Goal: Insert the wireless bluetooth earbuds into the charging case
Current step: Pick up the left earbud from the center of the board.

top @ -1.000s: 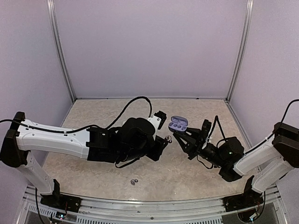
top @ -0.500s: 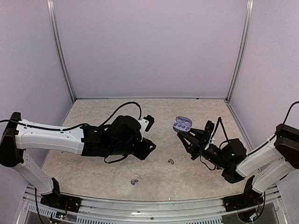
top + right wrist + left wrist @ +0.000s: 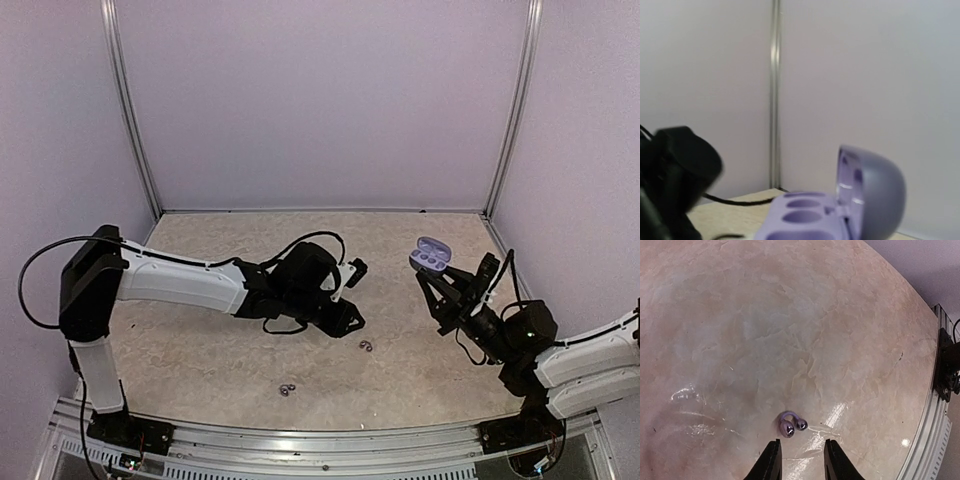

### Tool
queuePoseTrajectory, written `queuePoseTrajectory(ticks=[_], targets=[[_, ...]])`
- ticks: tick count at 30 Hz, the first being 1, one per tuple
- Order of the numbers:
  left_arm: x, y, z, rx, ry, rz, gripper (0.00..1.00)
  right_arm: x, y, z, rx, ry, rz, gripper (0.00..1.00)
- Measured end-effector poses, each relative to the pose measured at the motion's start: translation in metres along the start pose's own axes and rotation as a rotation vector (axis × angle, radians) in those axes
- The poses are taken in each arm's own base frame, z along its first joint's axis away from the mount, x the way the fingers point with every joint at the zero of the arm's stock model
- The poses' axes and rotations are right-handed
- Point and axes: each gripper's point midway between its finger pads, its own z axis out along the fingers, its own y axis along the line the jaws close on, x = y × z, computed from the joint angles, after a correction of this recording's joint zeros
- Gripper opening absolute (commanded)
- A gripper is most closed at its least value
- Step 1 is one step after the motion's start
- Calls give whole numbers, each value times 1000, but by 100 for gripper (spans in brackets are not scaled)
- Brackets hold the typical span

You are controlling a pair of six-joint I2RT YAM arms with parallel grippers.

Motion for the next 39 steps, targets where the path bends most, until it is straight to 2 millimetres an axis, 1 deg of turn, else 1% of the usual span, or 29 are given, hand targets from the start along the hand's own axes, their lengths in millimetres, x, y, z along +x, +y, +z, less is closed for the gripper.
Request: queuePoseTrajectory(ticks=[4,7,10,15,17,21,26,32,37,39], targets=[[-8,-4,34,-1,70,-3,28,0,-9,-7,34,18,-11,0],[-6,-3,49,-9,119,-6,27,0,-14,-12,56,28,-17,0],[7,3,60,-27,176,-10,26,-1,-17,-14,68,34,-20,0],[39,16,71,-55,270,-6,26,3,-18,-16,70,52,-24,0],[45,19,74,-60,288,1,26,4,-18,-17,71,58,-25,1],[45,20,74,-59,288,12,25,4,-18,-17,71,60,-28,0],[48,21,74,-52,274,31,15,5,-19,-17,74,67,-30,0],[54,22,67,-48,249,40,9,6,-19,-18,73,70,-30,1],[57,23,62,-55,230,36,7,6,-19,-17,71,71,-31,0],[61,25,57,-65,230,32,6,7,-18,-17,69,73,-31,0]])
